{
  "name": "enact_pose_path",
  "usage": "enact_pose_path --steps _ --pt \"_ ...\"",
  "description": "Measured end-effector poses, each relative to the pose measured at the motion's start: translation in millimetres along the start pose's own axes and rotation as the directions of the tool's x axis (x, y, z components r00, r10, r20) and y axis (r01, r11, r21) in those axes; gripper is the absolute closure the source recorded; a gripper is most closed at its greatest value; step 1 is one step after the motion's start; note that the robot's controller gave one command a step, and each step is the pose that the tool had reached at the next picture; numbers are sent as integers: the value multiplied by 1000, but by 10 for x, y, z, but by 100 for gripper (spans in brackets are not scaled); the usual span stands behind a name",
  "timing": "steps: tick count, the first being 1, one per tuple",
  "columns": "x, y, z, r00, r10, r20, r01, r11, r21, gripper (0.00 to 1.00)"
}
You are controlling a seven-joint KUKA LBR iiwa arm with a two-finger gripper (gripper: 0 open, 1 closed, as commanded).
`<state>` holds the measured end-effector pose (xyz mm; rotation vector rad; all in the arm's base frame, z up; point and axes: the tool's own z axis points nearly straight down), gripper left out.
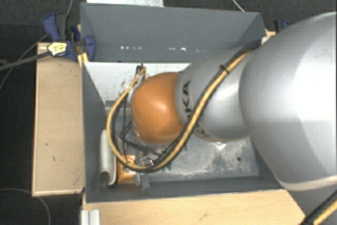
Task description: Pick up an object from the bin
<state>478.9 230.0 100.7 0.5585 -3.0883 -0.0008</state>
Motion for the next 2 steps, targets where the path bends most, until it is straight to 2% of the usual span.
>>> enact_pose_path --steps 1,2 --pt "49 -147 288 957 -290 18 290 957 5 0" --pt "2 -107 290 997 73 8 -73 997 -2 100"
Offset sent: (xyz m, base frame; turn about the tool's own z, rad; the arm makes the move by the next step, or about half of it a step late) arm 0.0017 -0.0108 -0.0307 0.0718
